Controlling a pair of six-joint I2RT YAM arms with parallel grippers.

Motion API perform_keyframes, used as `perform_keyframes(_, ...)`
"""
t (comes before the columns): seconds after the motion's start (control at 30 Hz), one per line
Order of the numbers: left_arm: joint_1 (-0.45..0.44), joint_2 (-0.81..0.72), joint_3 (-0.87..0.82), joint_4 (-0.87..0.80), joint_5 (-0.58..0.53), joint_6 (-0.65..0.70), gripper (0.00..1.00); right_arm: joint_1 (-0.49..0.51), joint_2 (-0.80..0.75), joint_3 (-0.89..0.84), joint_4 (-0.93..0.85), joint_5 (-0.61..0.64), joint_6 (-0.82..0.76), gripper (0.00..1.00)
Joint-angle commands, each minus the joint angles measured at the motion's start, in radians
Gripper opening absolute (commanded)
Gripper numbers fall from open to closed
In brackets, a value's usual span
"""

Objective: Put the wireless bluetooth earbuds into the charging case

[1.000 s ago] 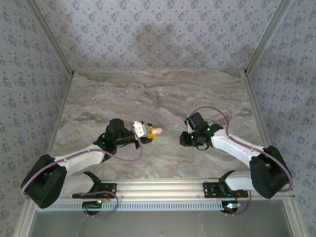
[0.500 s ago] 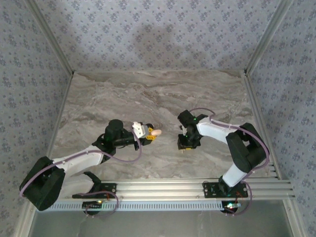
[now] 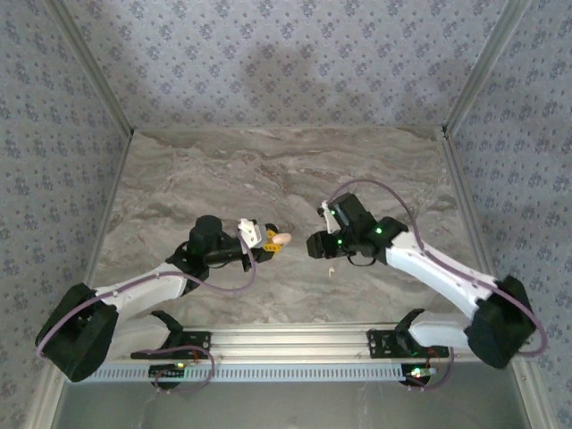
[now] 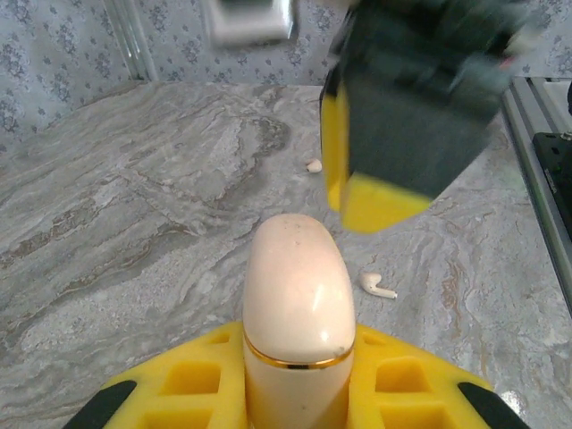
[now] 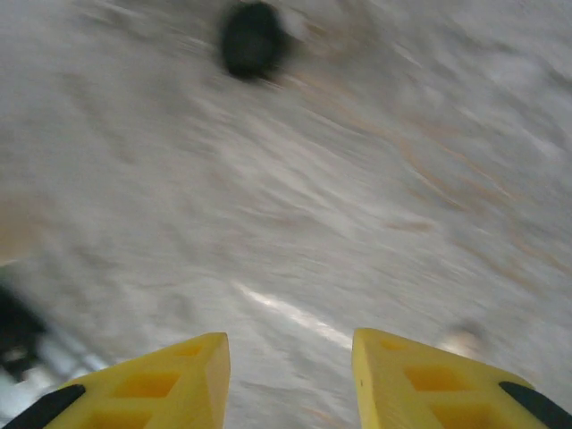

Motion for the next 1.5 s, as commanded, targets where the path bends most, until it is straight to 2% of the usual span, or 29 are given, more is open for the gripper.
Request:
perform_keyframes(0.0, 0.009, -0.007, 0.000, 0.025, 0.040, -0.026, 0.07, 0.062, -0.056, -0.033, 0.124, 0.004, -0.008, 0.42)
perform_keyframes(0.1, 0.010, -0.003, -0.001, 0.039, 0.049, -0.038, 0.07, 0.080, -0.055, -0.033, 0.172, 0.007, -0.040, 0.42)
perform_keyframes(0.33, 0.013, -0.002, -0.002, 0.057, 0.051, -0.051, 0.07, 0.097, 0.008, 0.005, 0.239, 0.031, -0.095, 0.59)
perform_keyframes(0.87, 0.013, -0.007, -0.001, 0.042, 0.081, -0.051, 0.07, 0.019, -0.047, -0.021, 0.372, -0.014, -0.090, 0.58)
perform_keyframes(1.17, 0.013, -0.013, -0.012, 0.067, 0.092, -0.035, 0.07, 0.002, -0.073, -0.048, 0.374, -0.026, -0.070, 0.57)
perform_keyframes(1.27, 0.013, -0.030, -0.027, 0.088, 0.094, -0.013, 0.07, -0.039, -0.134, -0.087, 0.346, -0.048, -0.014, 0.57)
perform_keyframes(1.47, 0.009, -0.075, -0.073, 0.129, 0.084, 0.028, 0.07, -0.153, -0.185, -0.110, 0.015, -0.072, 0.157, 0.56)
